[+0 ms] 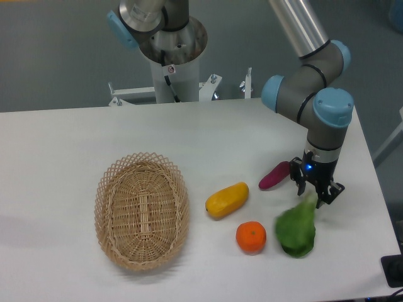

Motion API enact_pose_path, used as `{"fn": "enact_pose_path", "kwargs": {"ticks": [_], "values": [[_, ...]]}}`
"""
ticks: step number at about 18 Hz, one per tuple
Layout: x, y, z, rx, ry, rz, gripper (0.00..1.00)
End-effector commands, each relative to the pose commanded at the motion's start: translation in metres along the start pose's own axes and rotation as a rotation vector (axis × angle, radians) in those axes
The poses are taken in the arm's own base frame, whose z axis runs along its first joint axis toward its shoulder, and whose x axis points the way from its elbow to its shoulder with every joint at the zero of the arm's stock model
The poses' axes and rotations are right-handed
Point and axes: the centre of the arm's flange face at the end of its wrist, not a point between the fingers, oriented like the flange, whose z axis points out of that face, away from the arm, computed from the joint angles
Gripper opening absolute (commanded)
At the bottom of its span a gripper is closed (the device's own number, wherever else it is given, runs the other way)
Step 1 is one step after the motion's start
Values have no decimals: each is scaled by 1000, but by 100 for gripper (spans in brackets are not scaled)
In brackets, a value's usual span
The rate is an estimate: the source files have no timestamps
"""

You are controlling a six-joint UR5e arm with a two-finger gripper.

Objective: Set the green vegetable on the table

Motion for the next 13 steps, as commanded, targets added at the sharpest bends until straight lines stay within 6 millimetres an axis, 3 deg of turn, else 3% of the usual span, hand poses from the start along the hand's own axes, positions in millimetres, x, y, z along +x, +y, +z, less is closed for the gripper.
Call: {"fn": "enact_pose_path", "kwargs": {"ticks": [6, 10, 13], "values": [[-5, -8, -38, -2, -58, -53, 100], [-11, -15, -95, -19, -147, -52, 100], [-16, -1, -135, -67, -202, -67, 100]]}}
